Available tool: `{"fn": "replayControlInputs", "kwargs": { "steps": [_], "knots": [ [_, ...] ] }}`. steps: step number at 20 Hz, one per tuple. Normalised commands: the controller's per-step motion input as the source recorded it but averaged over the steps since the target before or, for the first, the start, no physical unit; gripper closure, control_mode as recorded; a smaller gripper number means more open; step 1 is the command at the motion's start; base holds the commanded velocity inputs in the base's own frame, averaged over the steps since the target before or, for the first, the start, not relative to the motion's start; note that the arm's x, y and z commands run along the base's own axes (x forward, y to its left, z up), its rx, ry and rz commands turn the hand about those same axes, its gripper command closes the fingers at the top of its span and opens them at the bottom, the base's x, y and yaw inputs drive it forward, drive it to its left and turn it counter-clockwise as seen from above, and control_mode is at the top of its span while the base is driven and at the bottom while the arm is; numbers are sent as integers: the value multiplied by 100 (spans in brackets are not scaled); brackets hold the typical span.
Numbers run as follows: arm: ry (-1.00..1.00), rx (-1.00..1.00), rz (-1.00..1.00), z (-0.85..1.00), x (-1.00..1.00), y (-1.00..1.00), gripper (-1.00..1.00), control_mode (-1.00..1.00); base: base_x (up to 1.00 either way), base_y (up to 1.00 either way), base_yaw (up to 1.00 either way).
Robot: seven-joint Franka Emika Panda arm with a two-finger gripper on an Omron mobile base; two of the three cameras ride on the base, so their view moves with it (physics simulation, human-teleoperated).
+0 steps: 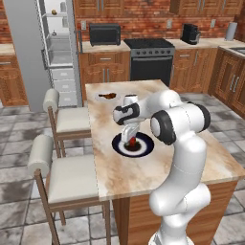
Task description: Transport the chicken drumstick and bell pepper to the fridge. Place the chicken drumstick on the rack containing meat and place the bell pepper on the rack containing the vegetable, ensuring meats and vegetables are on different racks.
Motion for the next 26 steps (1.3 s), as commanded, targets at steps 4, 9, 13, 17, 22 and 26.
{"fn": "replayControlInputs", "kwargs": {
  "steps": [4,9,13,17,22,26],
  "knots": [
    [0,0,5,-29,-1,-7,100,-100,0,0,0],
    [2,0,1,-37,-10,0,100,-100,0,0,0],
    [0,0,0,-2,-31,0,100,-100,0,0,0],
    [-4,-3,-8,56,-83,0,100,-100,0,0,0],
    [-25,-3,-25,87,-100,0,100,-100,0,0,0],
    [-16,0,-25,66,-100,0,100,-100,0,0,0]
  ]
}}
